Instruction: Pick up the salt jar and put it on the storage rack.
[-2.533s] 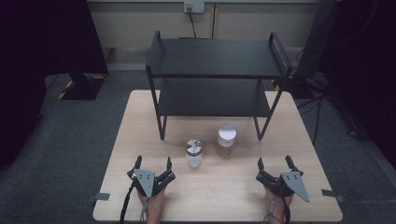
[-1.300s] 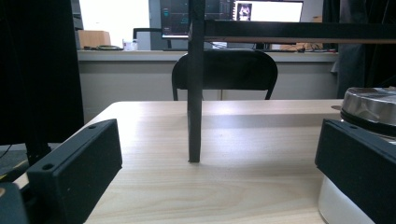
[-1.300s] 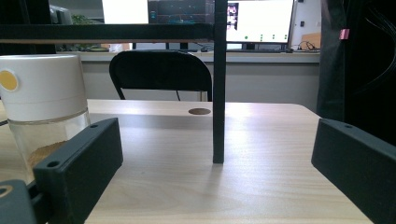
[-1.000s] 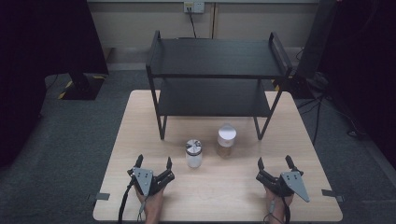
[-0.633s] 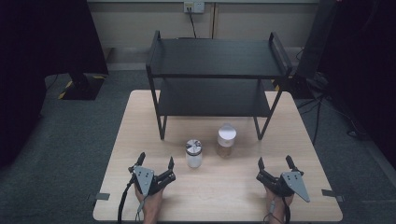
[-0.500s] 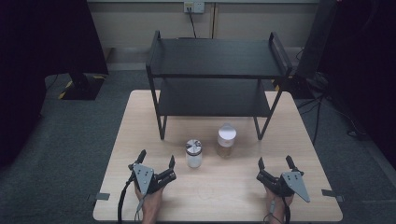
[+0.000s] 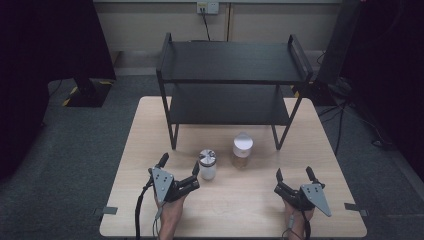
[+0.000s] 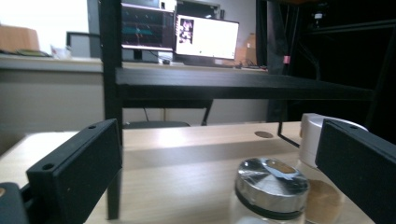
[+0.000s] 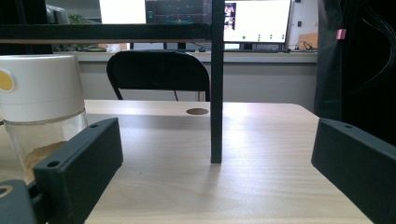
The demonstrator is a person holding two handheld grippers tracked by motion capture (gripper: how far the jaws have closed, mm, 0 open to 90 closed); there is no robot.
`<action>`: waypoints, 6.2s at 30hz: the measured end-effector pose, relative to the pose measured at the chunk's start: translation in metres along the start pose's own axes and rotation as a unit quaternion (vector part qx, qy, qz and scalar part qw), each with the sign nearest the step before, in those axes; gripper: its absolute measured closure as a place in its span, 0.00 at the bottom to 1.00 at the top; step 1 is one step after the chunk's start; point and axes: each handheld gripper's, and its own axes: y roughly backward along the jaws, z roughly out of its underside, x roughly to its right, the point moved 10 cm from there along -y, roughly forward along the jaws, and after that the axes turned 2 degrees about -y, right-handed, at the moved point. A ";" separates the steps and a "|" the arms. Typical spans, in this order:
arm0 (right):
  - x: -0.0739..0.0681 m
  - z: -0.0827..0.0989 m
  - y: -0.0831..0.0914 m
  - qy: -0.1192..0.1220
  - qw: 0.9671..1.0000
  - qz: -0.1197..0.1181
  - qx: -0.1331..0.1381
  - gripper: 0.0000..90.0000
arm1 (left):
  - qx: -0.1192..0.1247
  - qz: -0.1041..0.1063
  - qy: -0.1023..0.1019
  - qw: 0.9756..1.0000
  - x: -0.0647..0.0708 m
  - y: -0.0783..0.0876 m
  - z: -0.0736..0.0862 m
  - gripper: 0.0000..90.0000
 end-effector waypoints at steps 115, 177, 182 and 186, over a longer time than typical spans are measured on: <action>0.001 0.000 0.000 -0.001 1.000 -0.008 0.000 0.01 | -0.050 0.045 -0.048 0.997 0.034 -0.052 0.033 0.39; 0.001 0.000 0.000 -0.003 1.000 -0.002 -0.001 0.01 | -0.008 0.228 -0.056 0.972 0.004 -0.061 -0.106 0.39; 0.001 0.000 0.000 -0.002 1.000 -0.003 0.000 0.01 | -0.001 0.233 -0.048 0.971 -0.001 -0.065 -0.127 0.39; 0.001 0.000 0.000 -0.001 1.000 -0.005 -0.001 0.01 | -0.005 0.236 -0.051 0.970 -0.006 -0.068 -0.148 0.39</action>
